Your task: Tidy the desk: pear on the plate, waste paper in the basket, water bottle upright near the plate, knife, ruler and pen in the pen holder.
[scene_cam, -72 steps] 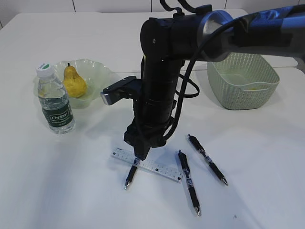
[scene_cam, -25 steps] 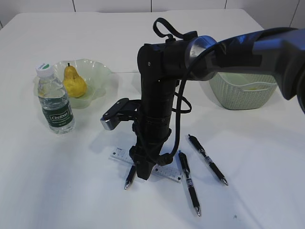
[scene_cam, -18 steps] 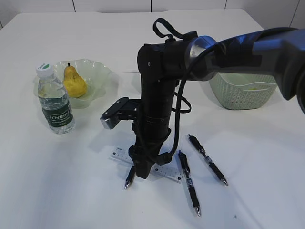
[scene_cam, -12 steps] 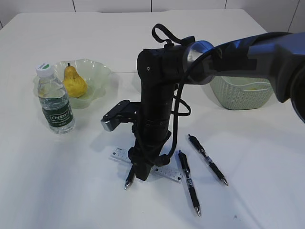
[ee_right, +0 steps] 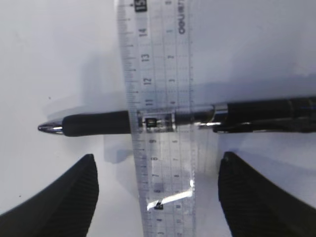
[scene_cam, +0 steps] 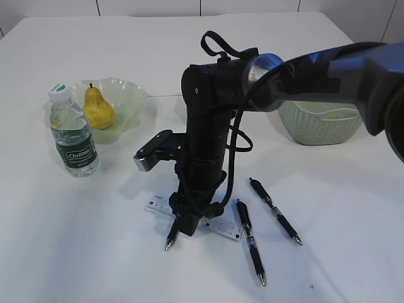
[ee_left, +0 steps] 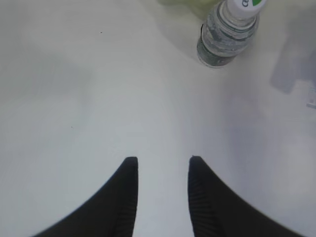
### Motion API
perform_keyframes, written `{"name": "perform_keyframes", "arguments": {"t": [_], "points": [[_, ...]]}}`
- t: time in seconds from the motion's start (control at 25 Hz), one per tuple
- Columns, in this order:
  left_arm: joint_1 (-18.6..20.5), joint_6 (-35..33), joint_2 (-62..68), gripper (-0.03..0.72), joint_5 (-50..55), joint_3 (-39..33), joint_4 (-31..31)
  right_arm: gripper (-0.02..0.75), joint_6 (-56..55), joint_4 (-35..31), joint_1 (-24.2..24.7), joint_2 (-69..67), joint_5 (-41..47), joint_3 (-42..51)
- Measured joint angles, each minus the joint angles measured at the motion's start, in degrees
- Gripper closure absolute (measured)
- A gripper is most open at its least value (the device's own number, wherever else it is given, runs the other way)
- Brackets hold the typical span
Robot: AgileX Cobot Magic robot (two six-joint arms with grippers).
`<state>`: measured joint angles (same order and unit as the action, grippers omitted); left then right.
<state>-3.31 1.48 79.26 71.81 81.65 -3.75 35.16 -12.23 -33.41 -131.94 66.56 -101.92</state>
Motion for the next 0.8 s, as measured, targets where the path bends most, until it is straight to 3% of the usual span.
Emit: {"name": "perform_keyframes", "arguments": {"t": [0.8], "points": [[0.00,0.00,0.00,0.449,0.00,0.00,0.00,0.151,-1.63,1.95,0.00,0.00,-1.12,0.00]]}}
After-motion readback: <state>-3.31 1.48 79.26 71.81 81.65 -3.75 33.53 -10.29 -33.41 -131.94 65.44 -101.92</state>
